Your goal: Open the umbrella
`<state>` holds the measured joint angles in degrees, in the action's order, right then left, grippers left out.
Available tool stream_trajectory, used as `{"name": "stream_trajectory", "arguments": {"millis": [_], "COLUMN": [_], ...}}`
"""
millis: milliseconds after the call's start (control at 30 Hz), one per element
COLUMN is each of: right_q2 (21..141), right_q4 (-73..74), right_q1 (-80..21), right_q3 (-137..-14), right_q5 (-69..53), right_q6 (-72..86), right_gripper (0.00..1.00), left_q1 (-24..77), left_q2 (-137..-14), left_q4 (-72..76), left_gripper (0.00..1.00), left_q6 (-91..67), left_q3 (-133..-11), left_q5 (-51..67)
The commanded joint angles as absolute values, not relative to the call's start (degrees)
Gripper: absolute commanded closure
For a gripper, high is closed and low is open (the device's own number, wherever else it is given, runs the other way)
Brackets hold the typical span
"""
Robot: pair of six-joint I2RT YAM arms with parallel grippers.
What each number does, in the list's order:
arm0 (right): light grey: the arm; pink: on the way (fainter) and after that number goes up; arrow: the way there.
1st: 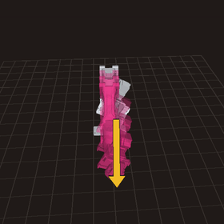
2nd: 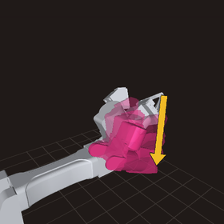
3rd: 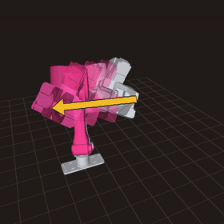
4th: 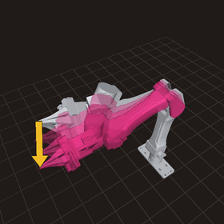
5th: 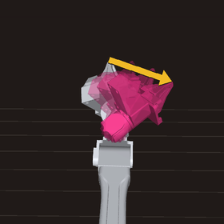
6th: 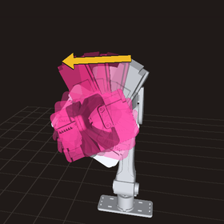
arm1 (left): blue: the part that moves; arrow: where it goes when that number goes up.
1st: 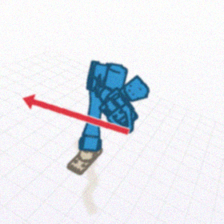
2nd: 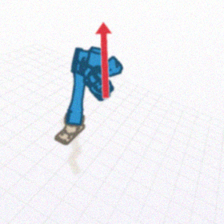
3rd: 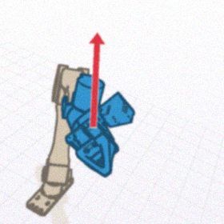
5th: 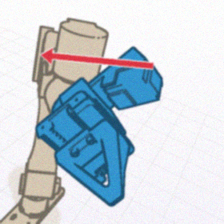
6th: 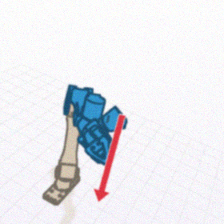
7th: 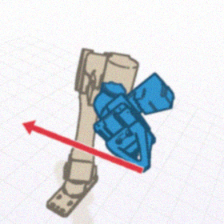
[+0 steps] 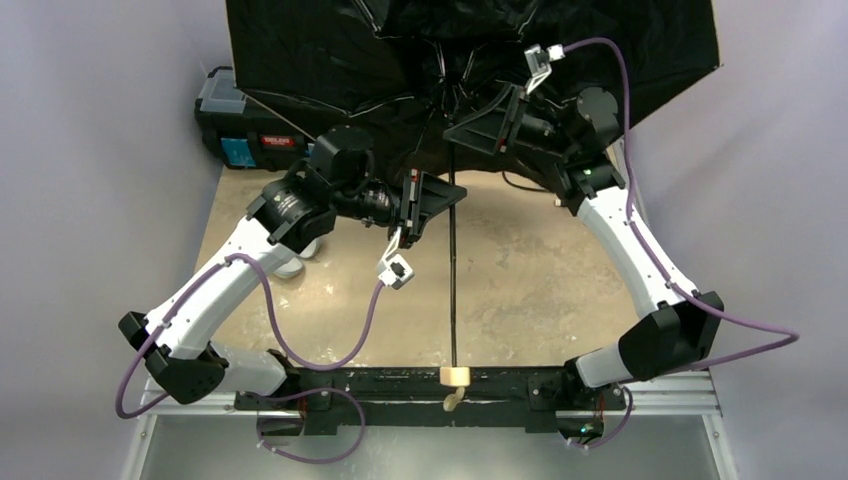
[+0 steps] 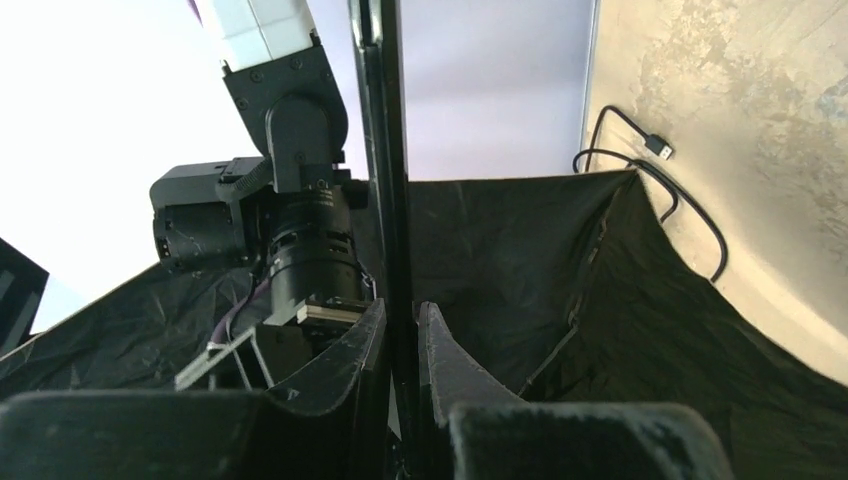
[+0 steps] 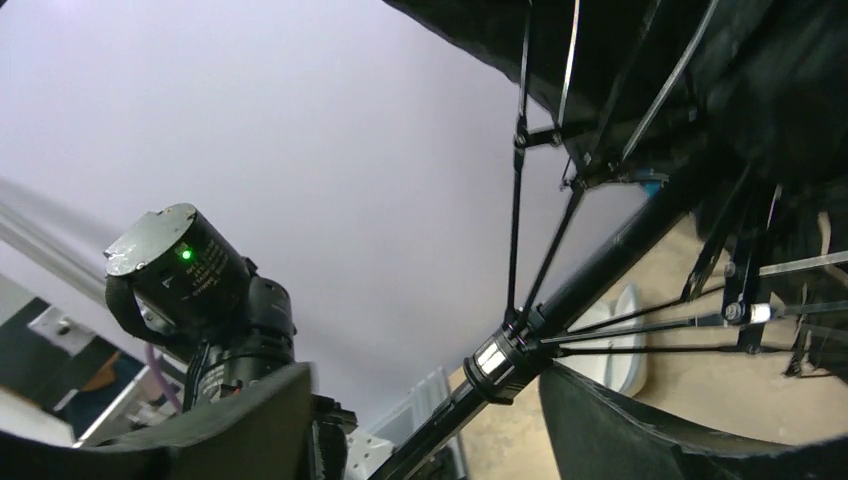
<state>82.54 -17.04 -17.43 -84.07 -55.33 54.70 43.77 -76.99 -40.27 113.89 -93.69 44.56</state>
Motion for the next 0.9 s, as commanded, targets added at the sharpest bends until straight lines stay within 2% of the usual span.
{"name": "stream_trajectory", "arguments": {"millis": [0, 167, 200, 300, 400, 467, 567, 667, 800, 867], "right_q2": [82.6, 82.8, 82.9, 84.4, 86.0, 87.0, 87.0, 86.0, 85.3, 85.5], "right_q4": [-24.5, -23.5, -24.3, -27.3, -27.5, -28.0, -27.5, -28.0, -27.9, -26.8], "right_q1": [-20.1, -20.2, -20.4, -20.5, -18.8, -17.2, -16.2, -16.7, -17.6, -18.0], "right_q3": [-82.3, -77.5, -77.3, -79.6, -83.6, -85.2, -85.4, -83.2, -81.6, -82.2], "right_q5": [-53.9, -49.9, -49.6, -49.8, -50.2, -51.3, -52.2, -52.0, -51.8, -51.4], "right_q6": [58.3, 57.4, 57.6, 57.3, 56.9, 57.9, 57.5, 57.2, 57.5, 57.2], "right_gripper": [0.24, 0.34, 0.43, 0.99, 1.00, 1.00, 1.00, 1.00, 1.00, 1.00], "left_q1": [44.6, 45.0, 45.1, 45.5, 45.8, 45.8, 43.2, 34.9, 30.9, 30.6], "left_q2": [-75.0, -74.6, -74.4, -73.6, -70.2, -67.6, -66.7, -70.2, -75.9, -79.4], "left_q4": [-32.6, -29.5, -28.9, -26.0, -15.6, -16.8, -21.6, -18.8, -10.9, -7.5], "left_gripper": [1.00, 1.00, 1.00, 0.97, 0.52, 0.37, 0.32, 0.31, 0.33, 0.39], "left_q6": [122.1, 122.5, 122.4, 120.4, 106.4, 91.7, 59.8, 25.8, -1.0, -12.3], "left_q3": [-92.2, -89.5, -89.0, -86.3, -80.3, -80.2, -87.0, -93.3, -96.9, -98.1], "left_q5": [43.2, 41.4, 41.3, 40.0, 39.7, 38.9, 38.2, 38.8, 34.1, 31.0]}}
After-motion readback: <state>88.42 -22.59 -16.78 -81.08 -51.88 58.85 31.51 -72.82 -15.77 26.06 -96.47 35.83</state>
